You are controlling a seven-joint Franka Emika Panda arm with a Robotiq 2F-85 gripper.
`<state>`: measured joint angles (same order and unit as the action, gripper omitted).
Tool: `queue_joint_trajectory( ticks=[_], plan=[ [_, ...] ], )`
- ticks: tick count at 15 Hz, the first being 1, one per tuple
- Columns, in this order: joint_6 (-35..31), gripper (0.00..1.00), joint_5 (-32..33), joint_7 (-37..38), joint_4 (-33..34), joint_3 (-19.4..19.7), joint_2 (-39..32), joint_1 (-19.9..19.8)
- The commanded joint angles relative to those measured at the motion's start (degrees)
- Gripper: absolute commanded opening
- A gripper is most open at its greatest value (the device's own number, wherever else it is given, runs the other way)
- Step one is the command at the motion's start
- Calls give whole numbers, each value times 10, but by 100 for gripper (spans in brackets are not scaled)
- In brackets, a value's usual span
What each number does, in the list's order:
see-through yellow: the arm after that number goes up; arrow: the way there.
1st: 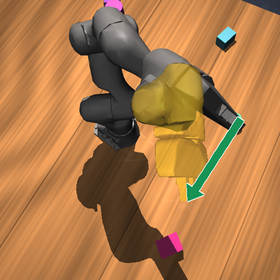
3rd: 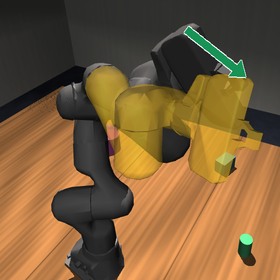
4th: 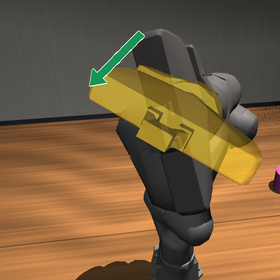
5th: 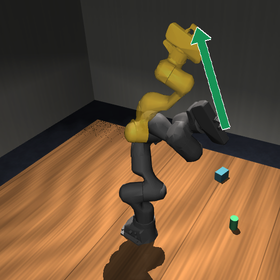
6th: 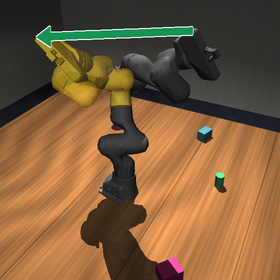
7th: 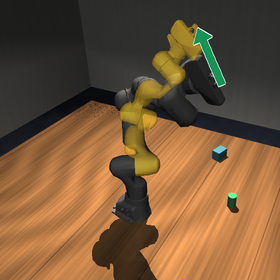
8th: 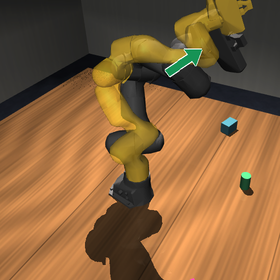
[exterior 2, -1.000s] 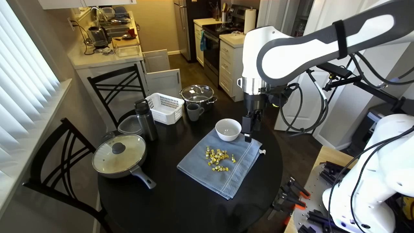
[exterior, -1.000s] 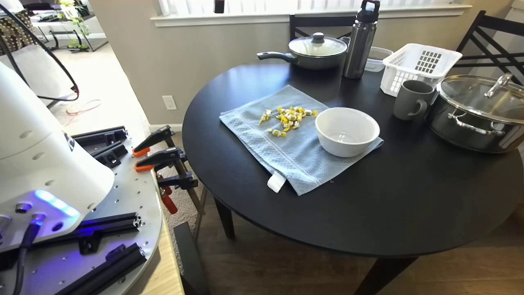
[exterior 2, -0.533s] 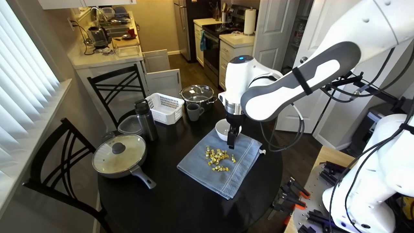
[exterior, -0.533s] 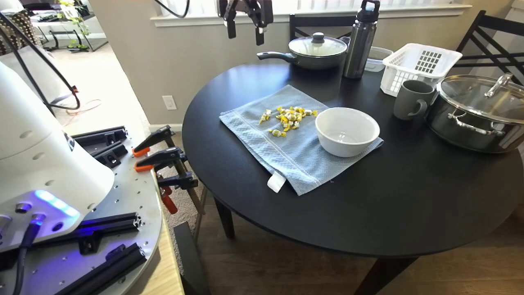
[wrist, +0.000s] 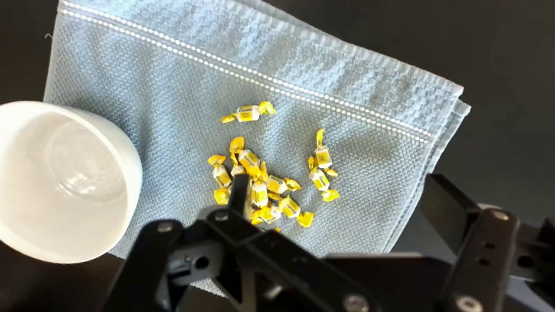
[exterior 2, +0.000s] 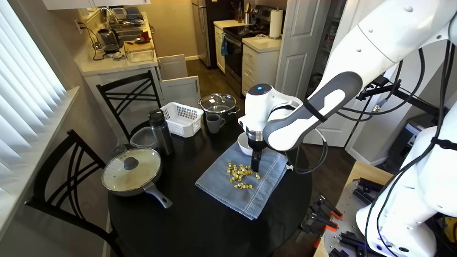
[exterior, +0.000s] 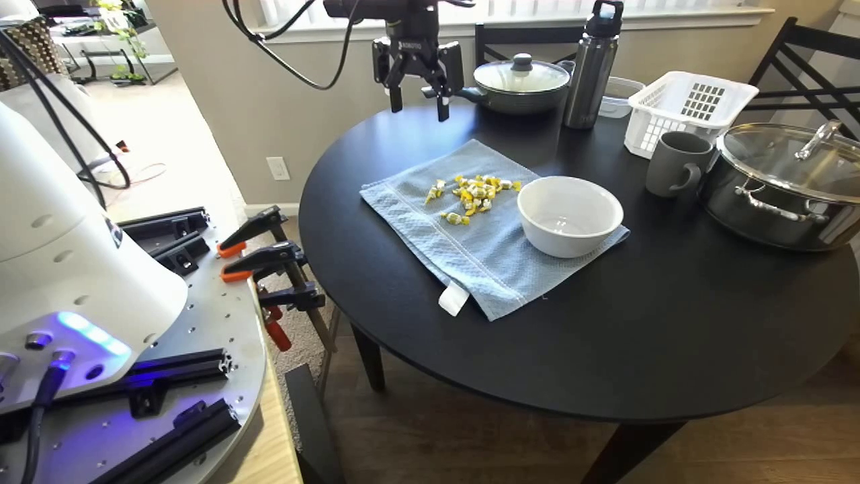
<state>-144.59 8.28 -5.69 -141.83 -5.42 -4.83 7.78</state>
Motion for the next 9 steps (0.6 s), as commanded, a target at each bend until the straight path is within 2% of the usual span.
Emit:
queue_joint_trajectory(
  ticks=[1, 9],
  plan=[
    [0, 100, 3, 0, 1, -3, -8, -5],
    [0, 100, 4, 0, 2, 0, -17, -6]
  ],
)
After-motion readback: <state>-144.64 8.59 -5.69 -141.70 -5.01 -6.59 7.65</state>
